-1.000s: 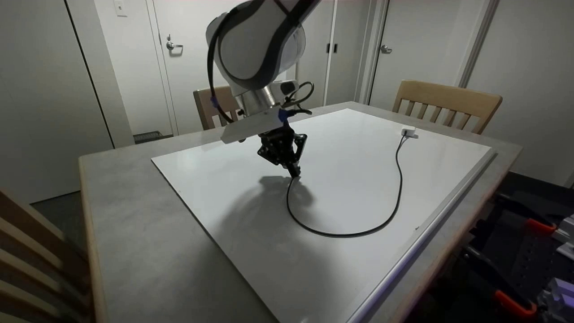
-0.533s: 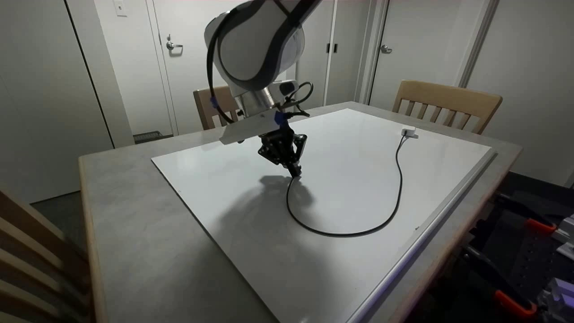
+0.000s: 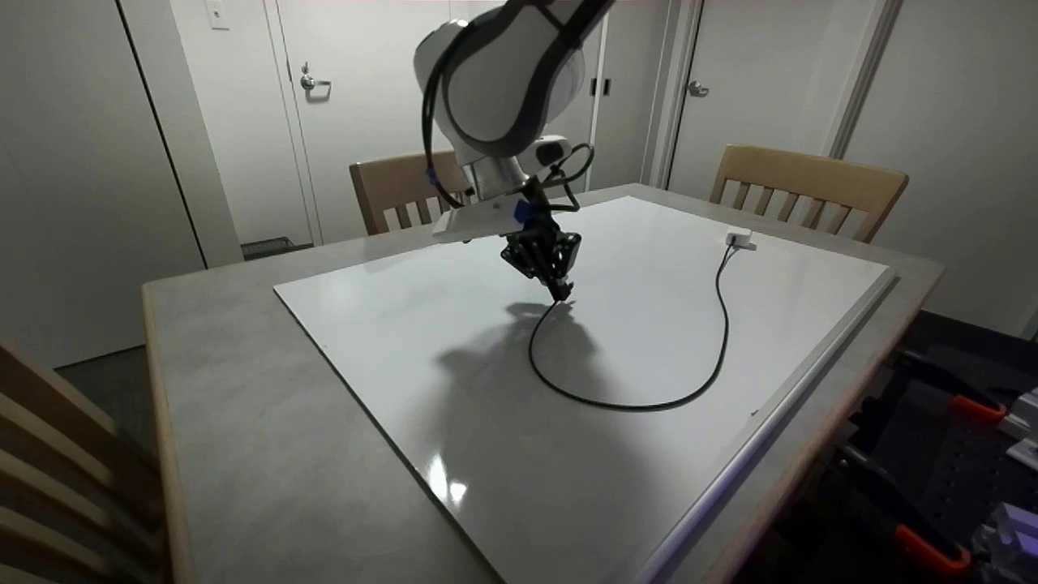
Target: Make a circle with the charger on the table
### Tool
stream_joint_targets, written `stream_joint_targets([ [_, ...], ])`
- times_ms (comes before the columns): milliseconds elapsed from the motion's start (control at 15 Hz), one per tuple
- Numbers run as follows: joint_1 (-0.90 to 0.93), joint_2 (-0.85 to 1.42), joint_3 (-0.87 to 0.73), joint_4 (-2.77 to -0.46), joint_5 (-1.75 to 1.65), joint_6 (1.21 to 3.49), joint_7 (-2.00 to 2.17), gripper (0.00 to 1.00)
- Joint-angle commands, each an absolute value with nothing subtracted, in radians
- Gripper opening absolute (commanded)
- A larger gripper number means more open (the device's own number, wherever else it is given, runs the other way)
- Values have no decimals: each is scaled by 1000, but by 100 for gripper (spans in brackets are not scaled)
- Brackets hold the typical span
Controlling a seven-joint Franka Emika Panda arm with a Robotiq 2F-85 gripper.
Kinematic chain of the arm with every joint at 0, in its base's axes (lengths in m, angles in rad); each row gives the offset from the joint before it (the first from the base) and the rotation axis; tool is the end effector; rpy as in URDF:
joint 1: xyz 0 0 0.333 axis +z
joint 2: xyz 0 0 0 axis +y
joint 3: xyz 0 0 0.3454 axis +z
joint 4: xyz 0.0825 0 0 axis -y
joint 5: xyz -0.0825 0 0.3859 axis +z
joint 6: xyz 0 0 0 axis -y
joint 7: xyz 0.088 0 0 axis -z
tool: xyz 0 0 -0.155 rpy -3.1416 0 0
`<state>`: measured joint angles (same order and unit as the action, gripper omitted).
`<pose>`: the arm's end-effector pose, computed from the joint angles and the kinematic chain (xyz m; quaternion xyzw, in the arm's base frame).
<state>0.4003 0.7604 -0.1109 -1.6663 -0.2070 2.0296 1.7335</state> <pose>0.6160 0.1649 0.1177 0.7749 -0.5888 -0.0001 0.2301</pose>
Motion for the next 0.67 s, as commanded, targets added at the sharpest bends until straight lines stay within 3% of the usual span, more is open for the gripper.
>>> stream_joint_targets([
  [0,359,619,-114,-1870,-236,2161,1795,1],
  [333,322,478,-146,-2128,-251,2321,1983,1],
  [400,320,568,-122,-1983,-261,2239,1932,5],
  [600,305,512,-125,-2083,-261,2286,1979,5],
])
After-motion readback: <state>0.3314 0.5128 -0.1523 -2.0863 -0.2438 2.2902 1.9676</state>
